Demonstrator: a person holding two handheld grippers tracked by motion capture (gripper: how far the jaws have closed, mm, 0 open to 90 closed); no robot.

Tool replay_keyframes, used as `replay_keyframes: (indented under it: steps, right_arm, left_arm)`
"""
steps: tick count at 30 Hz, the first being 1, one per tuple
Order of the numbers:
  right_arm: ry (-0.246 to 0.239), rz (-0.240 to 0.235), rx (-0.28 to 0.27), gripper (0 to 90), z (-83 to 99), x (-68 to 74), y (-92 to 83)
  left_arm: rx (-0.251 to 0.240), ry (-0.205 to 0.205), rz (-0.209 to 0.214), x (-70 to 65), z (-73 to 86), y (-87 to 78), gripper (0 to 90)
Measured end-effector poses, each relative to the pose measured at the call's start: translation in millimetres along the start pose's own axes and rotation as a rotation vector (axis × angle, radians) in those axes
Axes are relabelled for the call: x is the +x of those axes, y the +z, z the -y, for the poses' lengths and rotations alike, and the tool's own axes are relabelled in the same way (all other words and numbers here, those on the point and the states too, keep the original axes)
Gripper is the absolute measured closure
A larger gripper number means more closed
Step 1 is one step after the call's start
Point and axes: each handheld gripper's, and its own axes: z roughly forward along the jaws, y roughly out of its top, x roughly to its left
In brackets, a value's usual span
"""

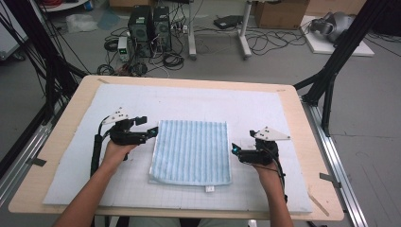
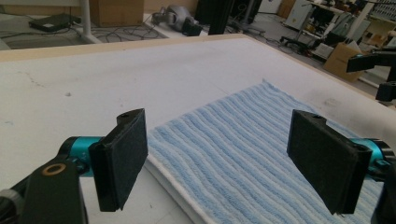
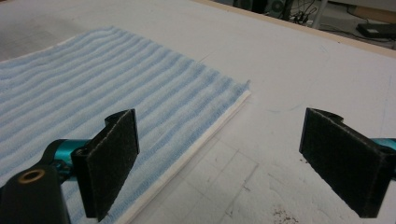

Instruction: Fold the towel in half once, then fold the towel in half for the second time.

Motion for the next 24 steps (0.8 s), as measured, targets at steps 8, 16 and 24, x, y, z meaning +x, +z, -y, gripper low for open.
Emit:
replay_keyframes:
  steps: [8,16,24]
  right_arm:
    - [0.029,0.002,-0.008,11.2,0.2,-1.6,-0.4]
    - [0.05,0.001,-0.016,11.2,0.8,-3.5,-1.2]
    - [0.062,-0.016,-0.005,11.1,1.4,-1.2,-0.5]
  left_arm:
    - [0.006,-0.013,-0.022,1.9,-0.1,0.2,19.2]
    - [0.028,-0.043,-0.041,7.1,0.7,1.9,17.0]
    - [0.028,-0.017,-0.066,11.5,-14.3,7.2,17.2]
